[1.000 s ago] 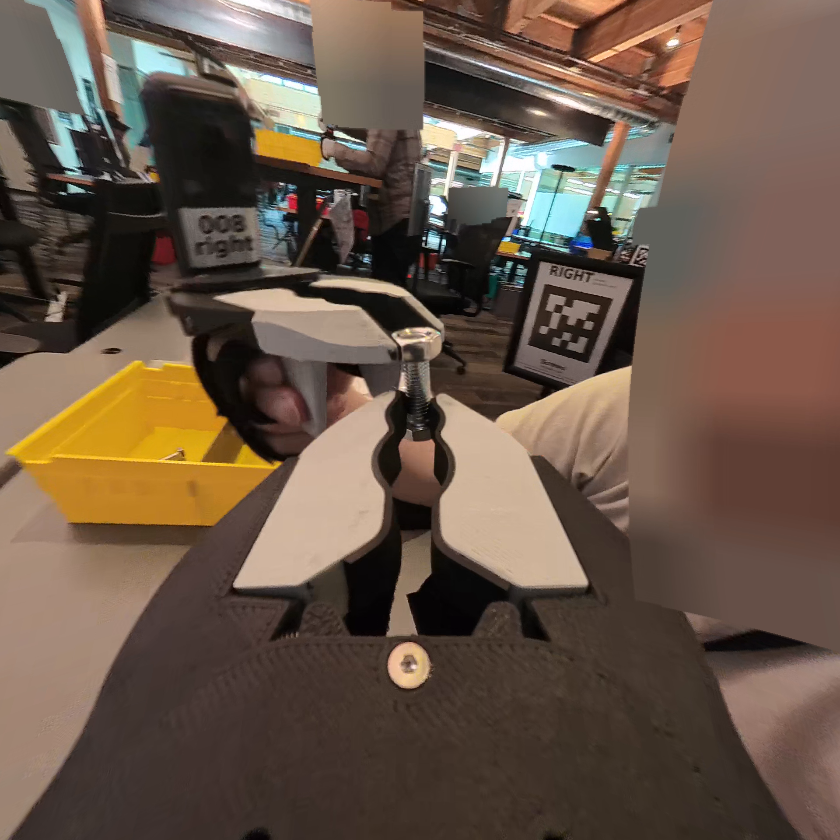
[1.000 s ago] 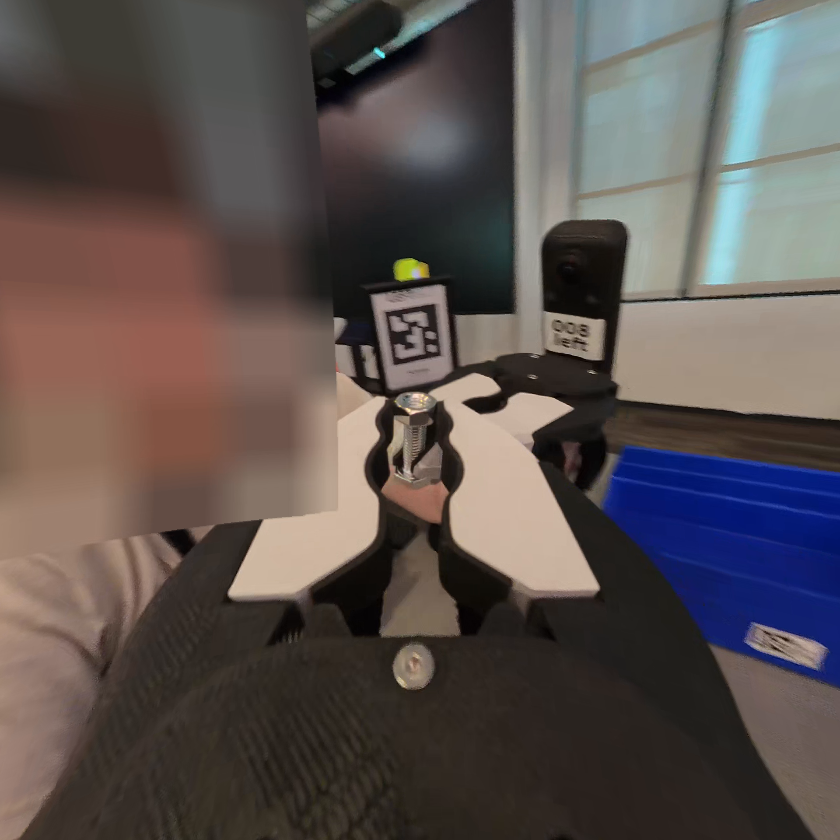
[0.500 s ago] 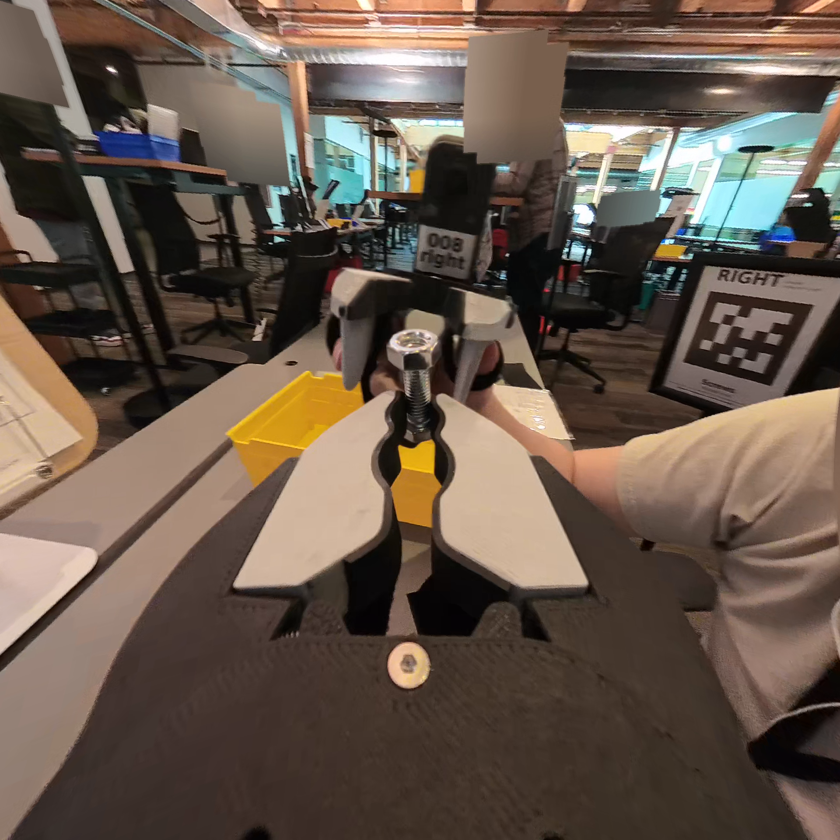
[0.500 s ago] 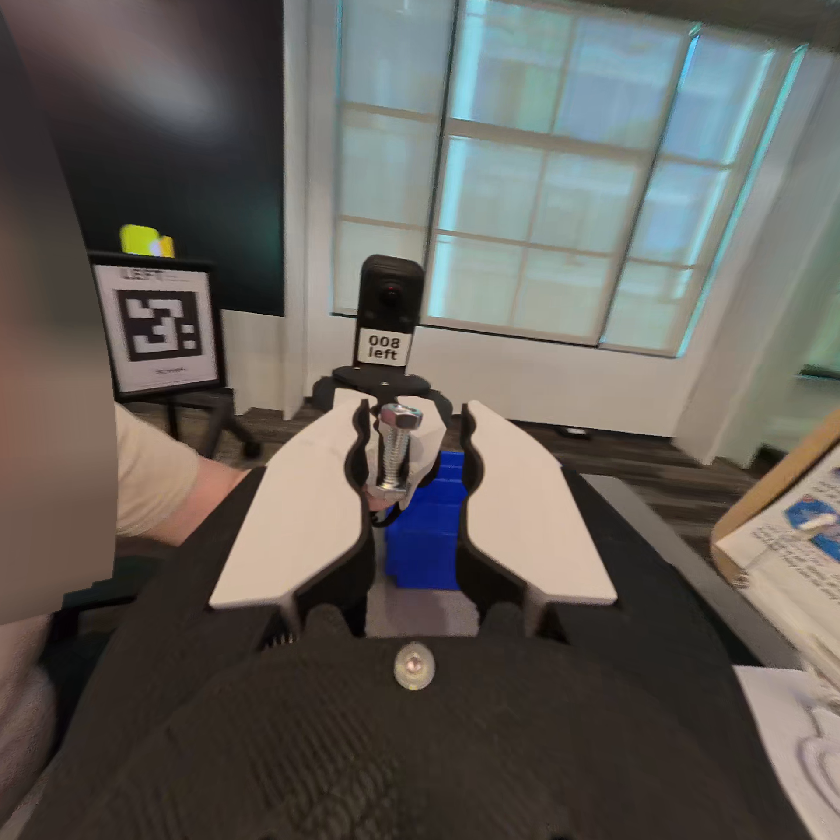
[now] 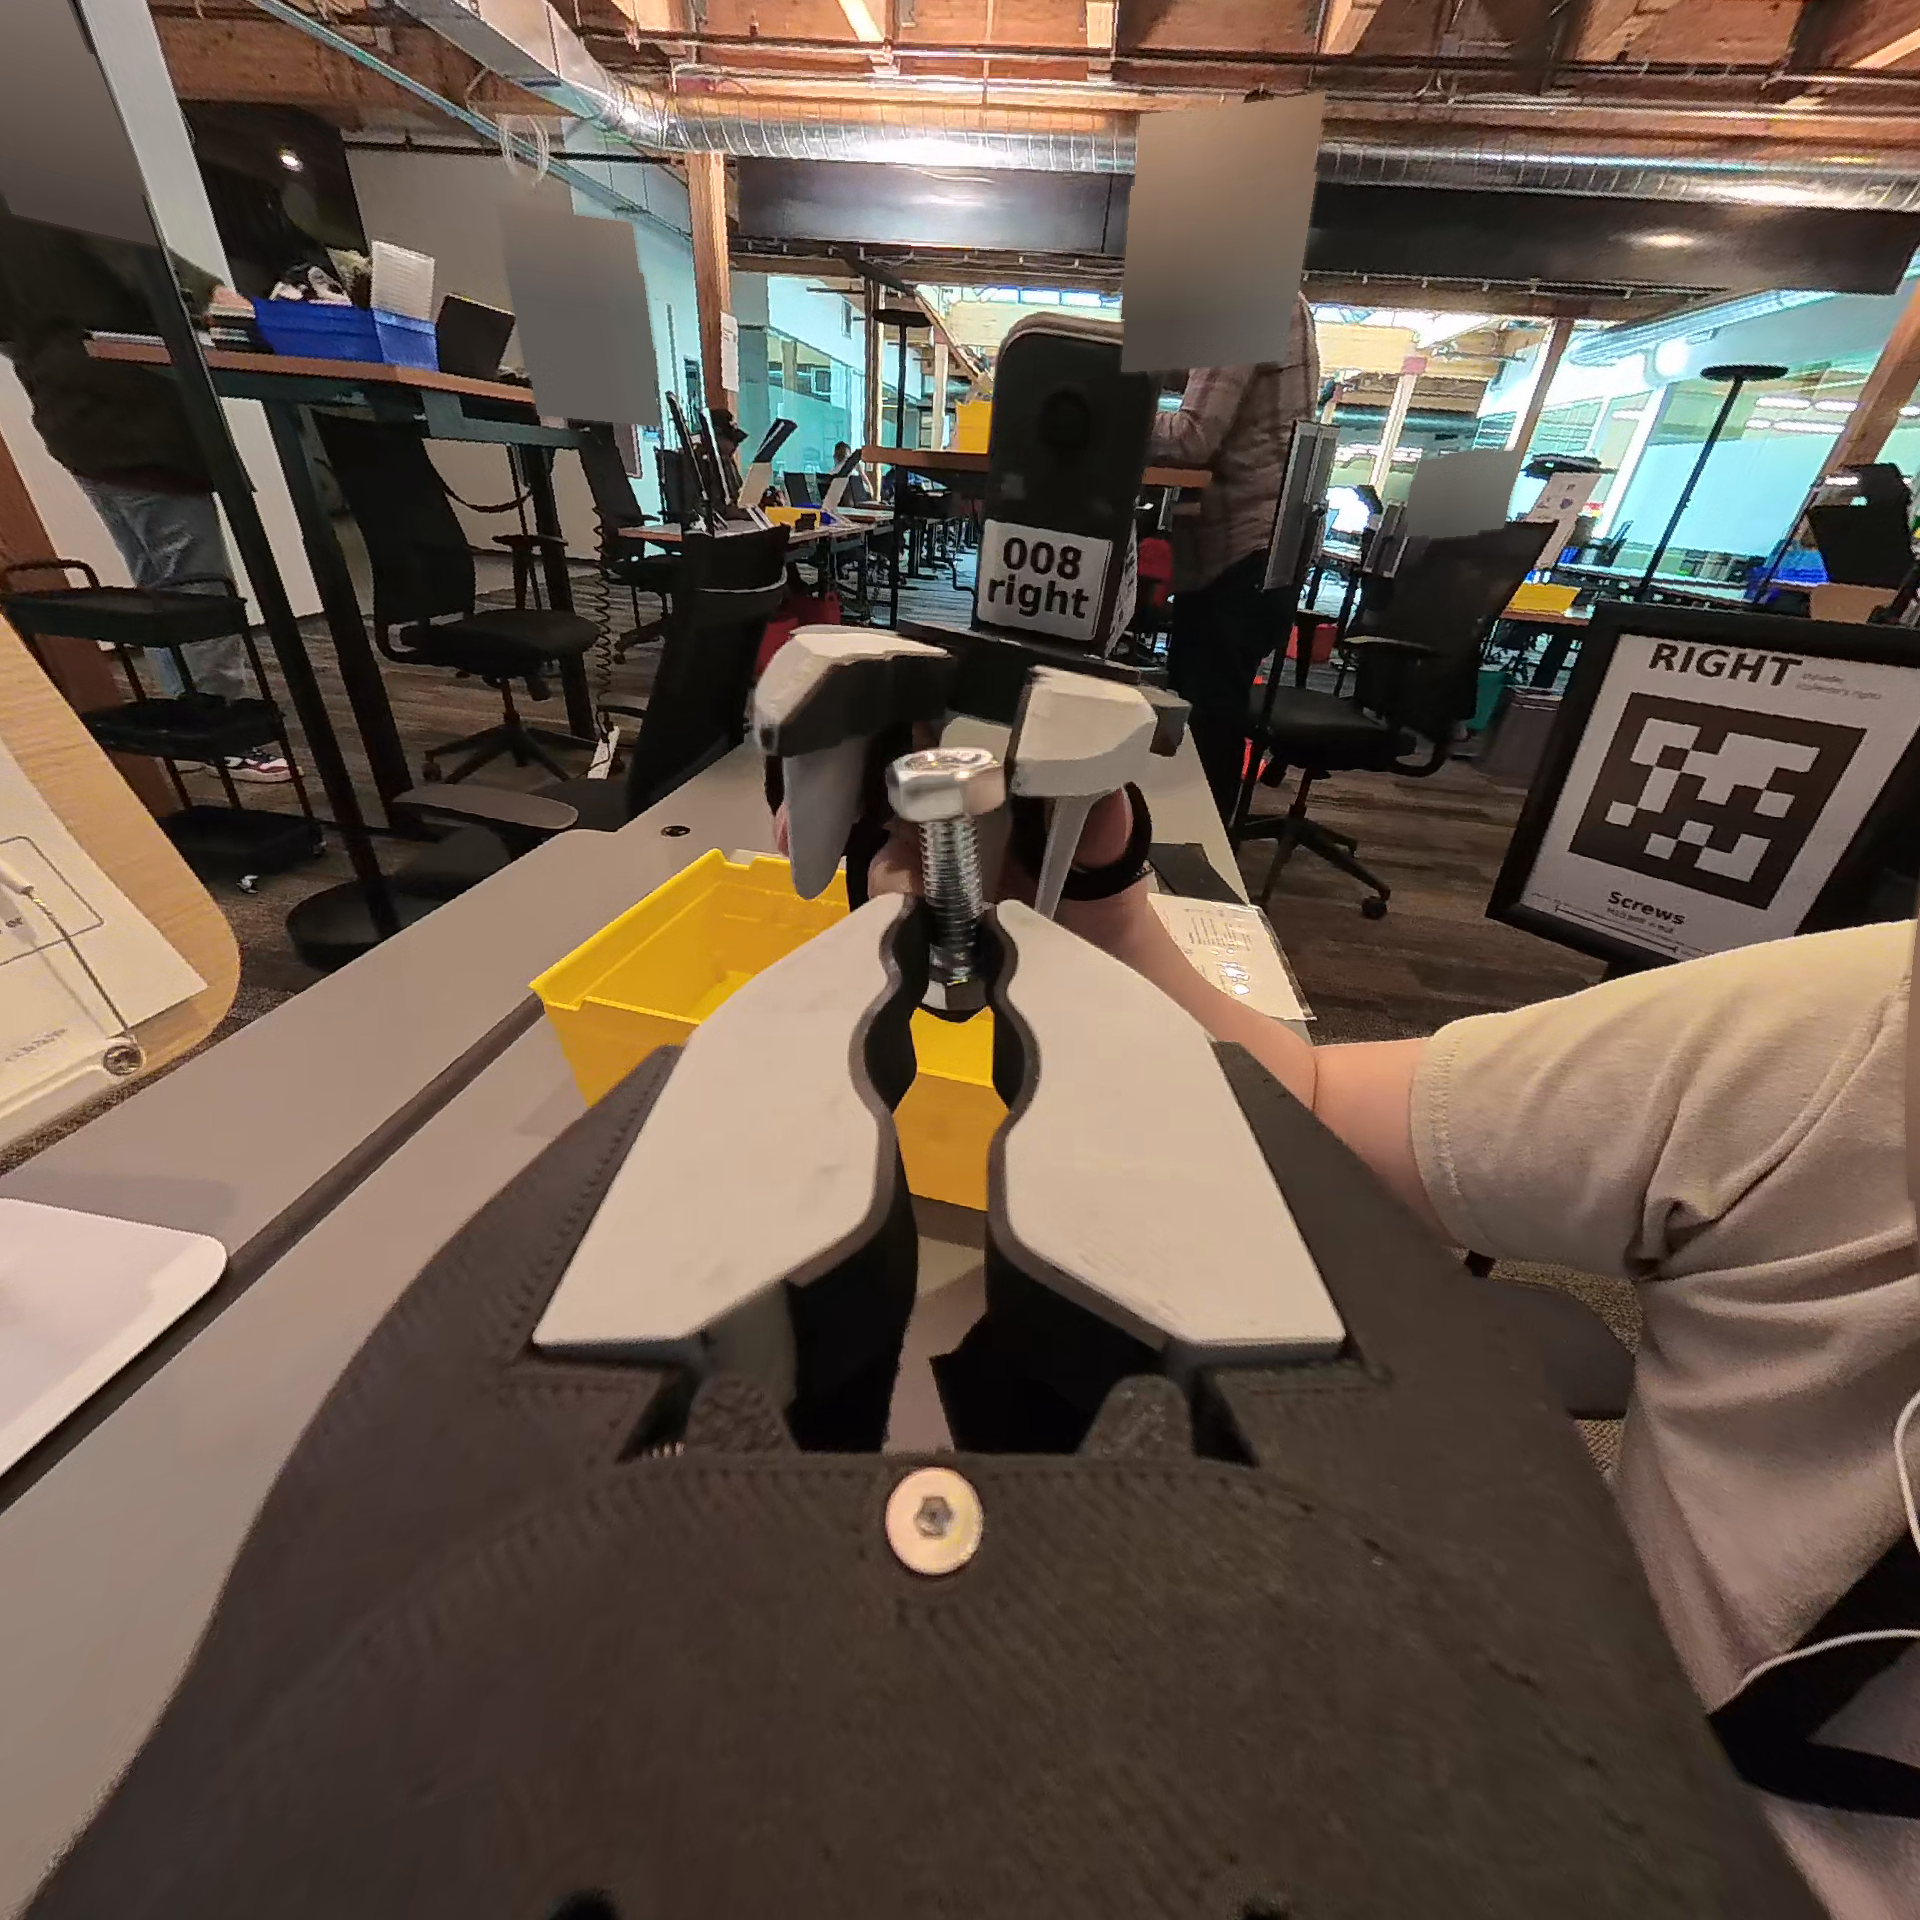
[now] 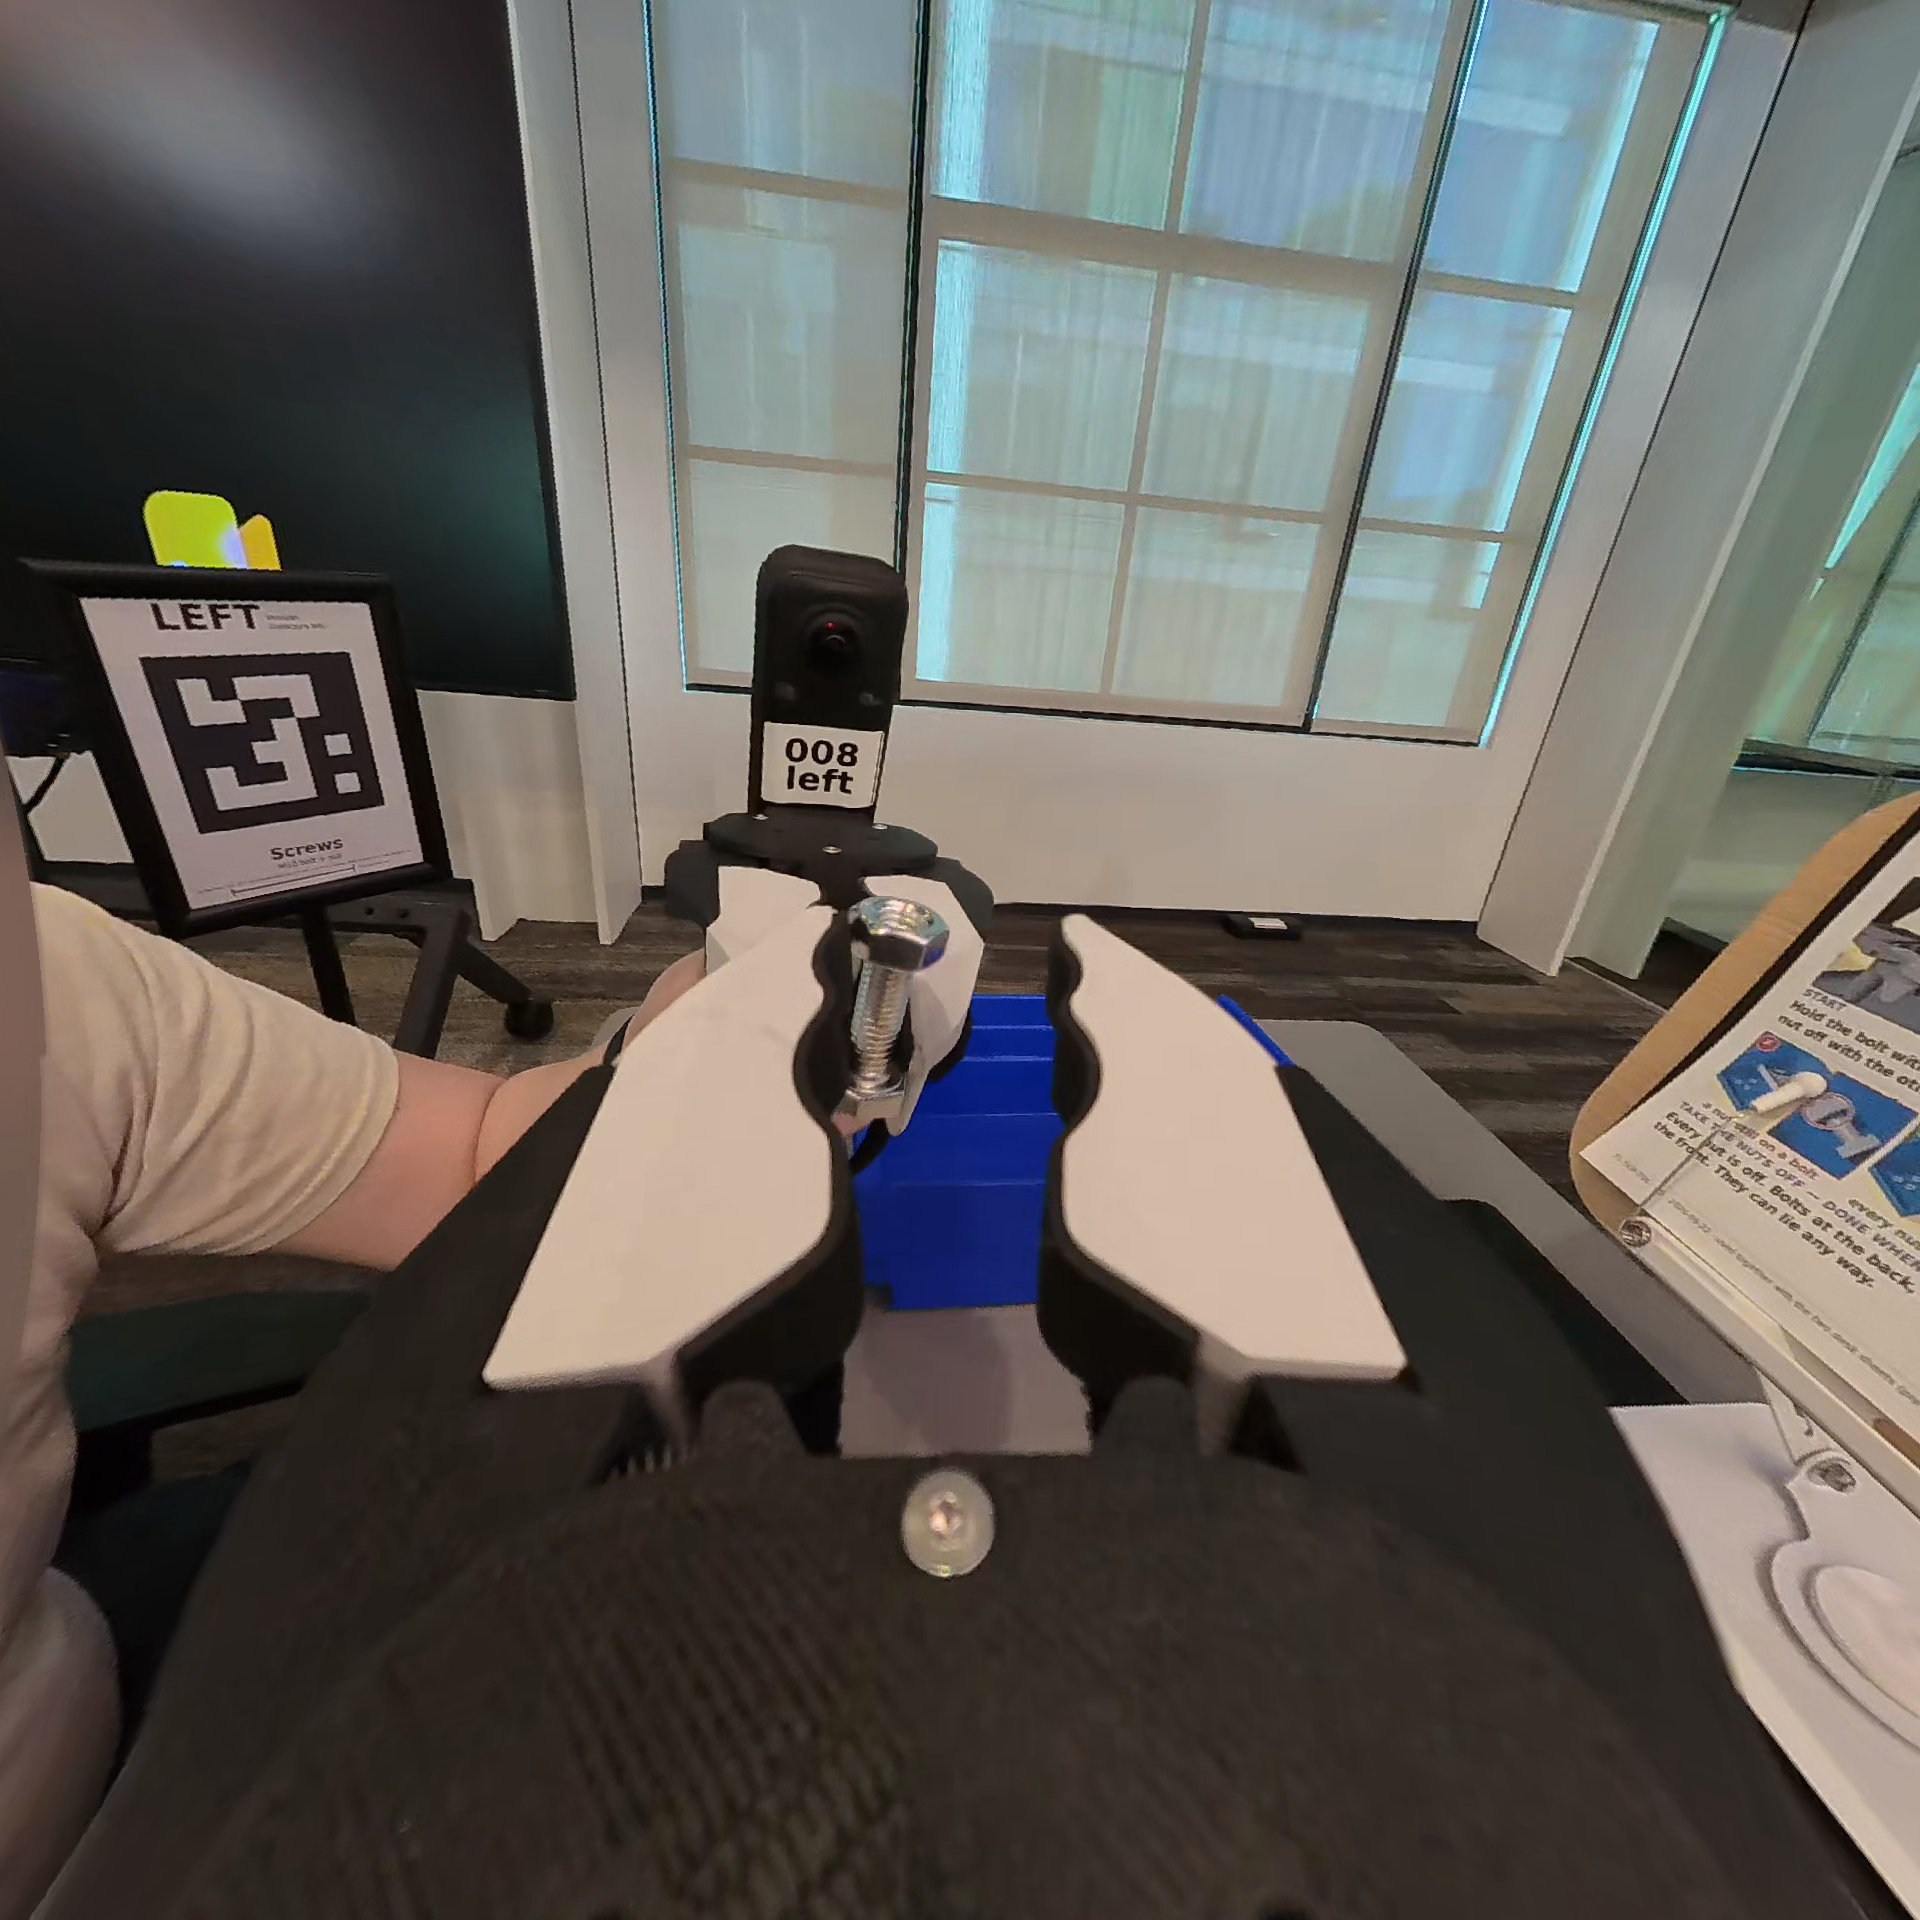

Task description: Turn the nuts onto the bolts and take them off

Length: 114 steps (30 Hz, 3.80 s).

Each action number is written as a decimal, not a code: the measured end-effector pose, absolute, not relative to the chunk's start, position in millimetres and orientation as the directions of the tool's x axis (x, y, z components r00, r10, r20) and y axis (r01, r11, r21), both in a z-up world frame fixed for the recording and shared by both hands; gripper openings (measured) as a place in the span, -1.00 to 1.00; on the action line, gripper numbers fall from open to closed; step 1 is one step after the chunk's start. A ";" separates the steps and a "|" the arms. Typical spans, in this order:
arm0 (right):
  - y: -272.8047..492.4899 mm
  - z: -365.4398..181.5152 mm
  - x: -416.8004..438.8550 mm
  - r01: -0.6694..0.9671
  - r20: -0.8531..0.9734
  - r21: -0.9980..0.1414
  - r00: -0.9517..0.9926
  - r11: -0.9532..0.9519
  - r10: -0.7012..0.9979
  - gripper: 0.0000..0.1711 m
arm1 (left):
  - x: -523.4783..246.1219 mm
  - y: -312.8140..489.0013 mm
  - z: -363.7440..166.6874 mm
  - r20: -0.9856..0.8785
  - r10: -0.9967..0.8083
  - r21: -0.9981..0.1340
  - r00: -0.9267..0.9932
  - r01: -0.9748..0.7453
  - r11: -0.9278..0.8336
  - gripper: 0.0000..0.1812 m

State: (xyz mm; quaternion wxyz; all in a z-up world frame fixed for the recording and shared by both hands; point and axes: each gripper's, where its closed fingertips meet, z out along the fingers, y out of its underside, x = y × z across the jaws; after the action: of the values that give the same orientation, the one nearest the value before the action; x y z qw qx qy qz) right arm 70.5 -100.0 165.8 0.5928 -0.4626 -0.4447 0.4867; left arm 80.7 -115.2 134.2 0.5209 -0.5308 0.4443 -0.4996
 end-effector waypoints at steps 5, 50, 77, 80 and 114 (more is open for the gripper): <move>-100.8 165.9 71.2 -0.177 0.057 -0.981 0.102 0.075 0.993 -0.61 | 81.8 -116.2 133.6 0.067 -0.993 -0.997 0.102 0.045 -0.062 -0.90; -109.6 171.2 74.5 -0.238 -0.010 -0.971 -0.034 -0.018 0.999 -0.63 | 83.2 -124.3 135.6 0.088 -0.995 -0.995 0.052 0.051 -0.085 -0.90; -107.4 171.0 76.0 -0.222 -0.013 -0.975 -0.019 -0.017 1.000 -0.60 | 83.4 -125.8 136.3 0.085 -0.995 -0.995 0.048 0.049 -0.083 -0.90; -114.0 170.5 70.7 -0.214 -0.010 -0.977 -0.040 -0.018 0.999 -0.60 | 84.0 -125.9 135.7 0.084 -0.995 -0.996 0.049 0.047 -0.082 -0.90; -71.3 -78.7 328.9 0.723 -0.185 -0.505 0.444 -0.472 0.877 -0.78 | 74.8 -144.6 145.0 0.074 -0.997 -0.997 -0.014 0.025 -0.075 -0.90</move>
State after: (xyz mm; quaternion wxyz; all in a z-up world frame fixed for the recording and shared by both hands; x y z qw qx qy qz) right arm 328.9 -71.3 -78.7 0.1790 -0.8306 -0.4814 0.2152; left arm 74.8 -144.6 145.0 0.4841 -0.5086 0.4777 -0.5279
